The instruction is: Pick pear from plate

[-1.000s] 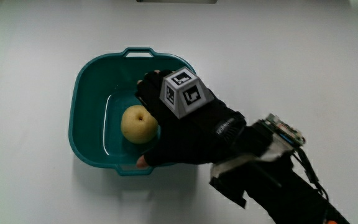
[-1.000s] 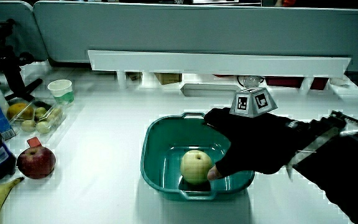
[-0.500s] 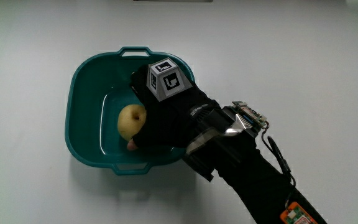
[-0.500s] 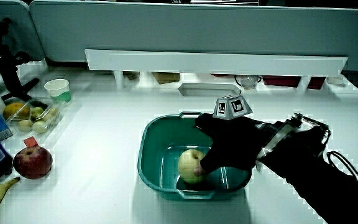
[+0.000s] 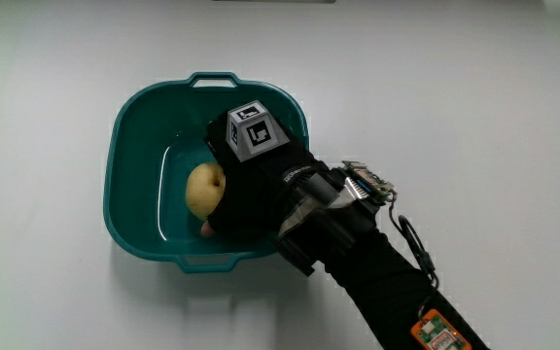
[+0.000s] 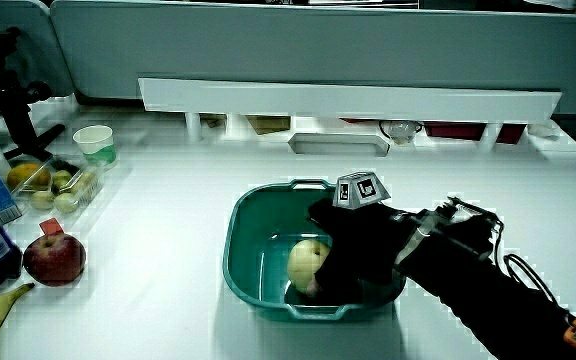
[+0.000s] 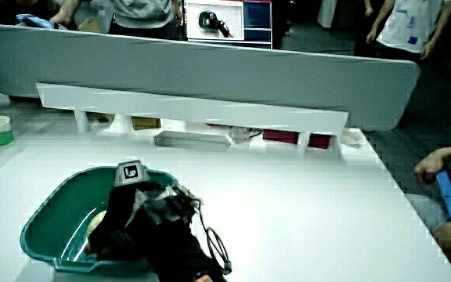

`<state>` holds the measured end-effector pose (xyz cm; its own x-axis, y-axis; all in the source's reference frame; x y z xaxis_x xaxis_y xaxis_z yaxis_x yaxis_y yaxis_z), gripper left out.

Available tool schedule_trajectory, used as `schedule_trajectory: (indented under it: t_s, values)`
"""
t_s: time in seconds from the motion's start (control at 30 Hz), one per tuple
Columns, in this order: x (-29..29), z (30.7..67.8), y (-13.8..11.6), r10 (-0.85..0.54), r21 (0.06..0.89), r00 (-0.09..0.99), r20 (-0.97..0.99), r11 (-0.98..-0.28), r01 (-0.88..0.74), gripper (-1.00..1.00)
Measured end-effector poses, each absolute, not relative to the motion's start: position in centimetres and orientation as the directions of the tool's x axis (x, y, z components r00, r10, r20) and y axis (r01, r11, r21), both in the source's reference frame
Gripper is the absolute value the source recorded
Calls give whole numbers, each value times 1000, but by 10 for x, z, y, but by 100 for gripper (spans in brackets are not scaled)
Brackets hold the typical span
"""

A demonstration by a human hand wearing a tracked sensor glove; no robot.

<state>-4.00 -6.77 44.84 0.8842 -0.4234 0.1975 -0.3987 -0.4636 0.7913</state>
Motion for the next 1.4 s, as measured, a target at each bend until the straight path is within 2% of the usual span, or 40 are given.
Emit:
schedule_trajectory:
  t_s: [0.17, 0.2, 0.4, 0.5, 0.77, 0.8, 0.9, 1.03, 1.1, 1.13, 1.17, 1.3, 1.4]
  values:
    - [-43, 460, -65, -417, 818, 882, 219, -414, -399, 0]
    - [-43, 461, -65, -414, 817, 887, 204, -428, -387, 0]
    - [-45, 467, -63, -416, 824, 885, 210, -411, -389, 0]
    - [-44, 467, -63, -410, 802, 884, 224, -437, -406, 0]
    - [-41, 465, -64, -398, 762, 883, 247, -483, -431, 27]
    - [-42, 464, -63, -401, 767, 876, 268, -461, -446, 30]
    - [-42, 468, -64, -391, 774, 886, 248, -470, -425, 40]
    - [-43, 470, -63, -382, 779, 873, 303, -429, -458, 53]
    - [-42, 470, -64, -375, 770, 880, 291, -454, -448, 60]
    - [-42, 469, -63, -380, 762, 869, 316, -444, -471, 63]
    - [-42, 470, -63, -382, 750, 875, 297, -474, -461, 67]
    - [-42, 469, -62, -386, 742, 870, 307, -476, -473, 80]
    - [-42, 466, -61, -398, 715, 865, 305, -504, -484, 90]
